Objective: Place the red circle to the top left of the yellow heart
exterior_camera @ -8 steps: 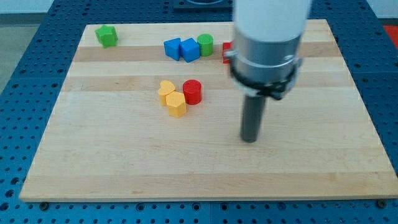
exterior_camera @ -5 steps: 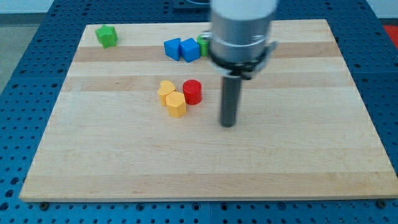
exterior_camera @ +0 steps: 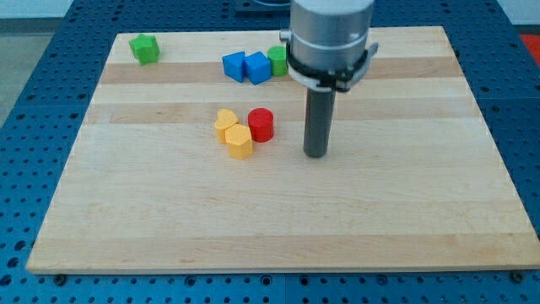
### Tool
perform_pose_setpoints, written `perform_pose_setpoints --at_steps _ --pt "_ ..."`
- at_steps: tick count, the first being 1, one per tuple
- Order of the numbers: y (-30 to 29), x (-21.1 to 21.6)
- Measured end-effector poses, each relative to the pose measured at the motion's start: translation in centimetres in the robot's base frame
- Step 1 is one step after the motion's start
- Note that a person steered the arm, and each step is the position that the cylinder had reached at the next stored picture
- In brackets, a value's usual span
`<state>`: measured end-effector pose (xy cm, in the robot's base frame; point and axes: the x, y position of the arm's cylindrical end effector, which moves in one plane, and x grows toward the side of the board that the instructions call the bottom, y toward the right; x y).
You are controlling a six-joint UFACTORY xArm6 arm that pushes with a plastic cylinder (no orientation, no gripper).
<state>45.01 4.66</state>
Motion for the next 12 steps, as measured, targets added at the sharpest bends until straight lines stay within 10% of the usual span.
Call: perform_pose_setpoints --at_steps 9,12 --pt "-21.8 -6.5" --pt "-12.8 -3.0"
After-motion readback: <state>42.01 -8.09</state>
